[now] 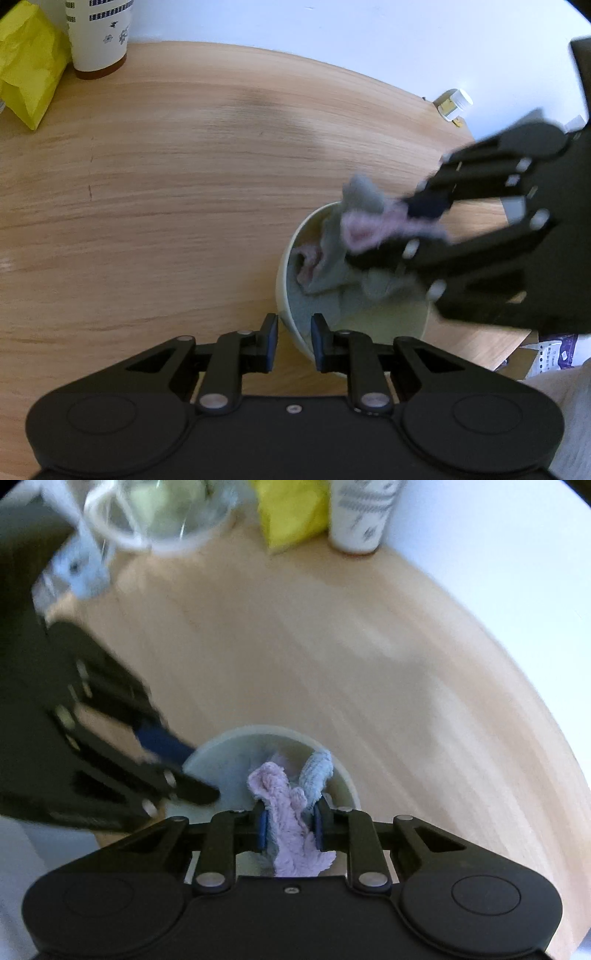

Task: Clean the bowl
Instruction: 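Wipe the bowl's inner rim with the cloth in the right tool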

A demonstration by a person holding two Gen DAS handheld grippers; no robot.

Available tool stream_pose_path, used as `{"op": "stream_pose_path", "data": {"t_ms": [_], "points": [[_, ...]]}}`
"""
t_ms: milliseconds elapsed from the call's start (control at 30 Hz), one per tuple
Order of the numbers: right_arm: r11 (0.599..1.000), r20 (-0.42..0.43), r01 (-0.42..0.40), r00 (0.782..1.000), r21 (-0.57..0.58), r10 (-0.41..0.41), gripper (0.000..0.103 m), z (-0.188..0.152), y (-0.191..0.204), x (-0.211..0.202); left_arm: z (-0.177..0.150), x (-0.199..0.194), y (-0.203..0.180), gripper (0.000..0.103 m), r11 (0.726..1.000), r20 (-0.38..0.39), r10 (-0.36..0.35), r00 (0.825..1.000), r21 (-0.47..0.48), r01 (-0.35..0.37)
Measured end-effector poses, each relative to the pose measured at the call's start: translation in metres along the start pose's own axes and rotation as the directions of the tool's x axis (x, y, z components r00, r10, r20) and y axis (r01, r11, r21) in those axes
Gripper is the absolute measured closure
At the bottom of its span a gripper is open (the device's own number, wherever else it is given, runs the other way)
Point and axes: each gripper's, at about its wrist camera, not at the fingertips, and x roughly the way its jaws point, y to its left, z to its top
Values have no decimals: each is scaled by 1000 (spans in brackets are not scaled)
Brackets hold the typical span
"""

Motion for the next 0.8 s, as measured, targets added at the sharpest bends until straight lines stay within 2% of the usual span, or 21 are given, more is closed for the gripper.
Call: {"op": "stream_pose_path", "data": {"t_ms": [167, 300, 500, 600, 800], "points": [[1000, 50, -15, 999, 15, 14, 78, 5, -1, -11, -1, 1, -2, 85, 1000, -1, 4, 1000, 3, -4], [999, 31, -12, 999, -44, 14, 78, 8, 9, -1, -2, 1, -1, 85, 1000, 3, -1, 1000, 4, 1], [991, -10, 53, 998, -125, -55, 78, -6, 13, 14, -2, 1, -3, 85, 1000, 7, 17, 1000, 3, -17], [988, -41, 56, 997, -141, -63, 79, -9, 12, 22, -3, 1, -5, 85, 1000, 10, 26, 1000, -1, -26], [968, -75, 86, 992, -236, -106, 78, -13, 24, 19, -1, 0, -8, 85, 999, 6, 45, 999, 1, -45]]}}
